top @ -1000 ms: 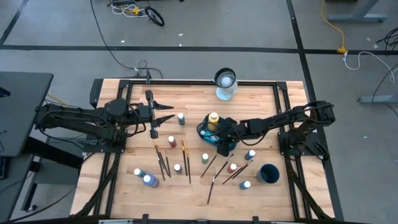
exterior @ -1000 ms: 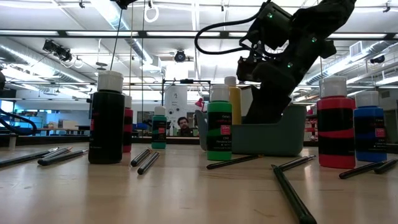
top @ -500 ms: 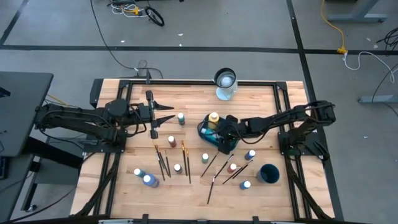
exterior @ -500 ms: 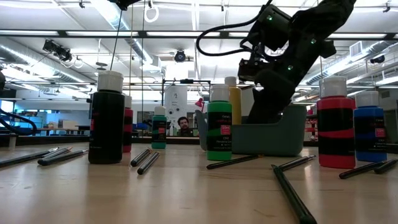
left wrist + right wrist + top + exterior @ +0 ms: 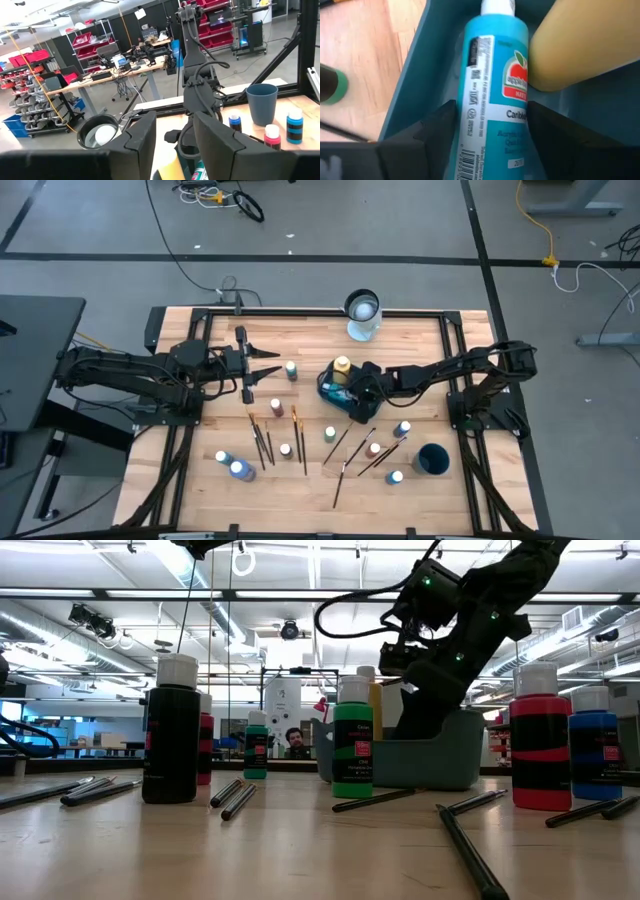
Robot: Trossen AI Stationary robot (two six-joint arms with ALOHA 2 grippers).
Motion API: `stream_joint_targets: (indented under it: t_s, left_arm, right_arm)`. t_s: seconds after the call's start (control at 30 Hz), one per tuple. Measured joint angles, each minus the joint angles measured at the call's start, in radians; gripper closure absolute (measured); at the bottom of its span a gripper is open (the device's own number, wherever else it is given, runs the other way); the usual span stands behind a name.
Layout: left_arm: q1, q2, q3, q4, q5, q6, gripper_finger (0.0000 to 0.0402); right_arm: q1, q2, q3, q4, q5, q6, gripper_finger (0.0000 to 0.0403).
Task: Pick & Place Paint Supplies
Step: Put the large light blue paint bottle into the green bin
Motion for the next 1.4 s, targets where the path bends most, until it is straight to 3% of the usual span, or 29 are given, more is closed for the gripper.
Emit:
stream_joint_targets:
  t_s: [0.1, 0.2, 0.5, 0.67, 1.03, 1.17, 1.33, 1.4]
  left_arm:
    - [0.0, 0.0, 0.0, 0.0, 0.0, -0.001, 0.026]
    - [0.0, 0.0, 0.0, 0.0, 0.0, -0.001, 0.026]
    - [0.0, 0.0, 0.0, -0.003, 0.0, -0.001, 0.026]
    - [0.0, 0.0, 0.0, -0.003, 0.0, -0.001, 0.026]
    - [0.0, 0.0, 0.0, -0.021, 0.0, -0.004, 0.026]
    - [0.0, 0.0, 0.0, -0.025, 0.0, -0.029, 0.026]
    - [0.0, 0.0, 0.0, -0.033, 0.001, -0.054, 0.026]
    - [0.0, 0.0, 0.0, -0.039, 0.003, -0.069, 0.026]
  right_arm:
    - [-0.005, 0.0, 0.0, -0.01, -0.041, 0.003, 0.0146]
    - [-0.005, -0.002, 0.002, -0.047, -0.015, 0.017, 0.015]
    - [-0.01, -0.003, 0.0, -0.038, -0.003, 0.026, 0.0213]
    - [-0.011, -0.02, -0.003, -0.012, -0.056, 0.02, 0.0229]
    - [0.002, -0.259, -0.002, -0.013, -0.079, 0.012, 0.0226]
    - [0.032, -0.365, -0.002, -0.009, -0.143, -0.116, 0.0226]
    - [0.078, -0.433, -0.005, 0.101, -0.141, -0.21, 0.0225]
    - [0.096, -0.435, -0.035, 0.24, -0.14, -0.263, 0.0225]
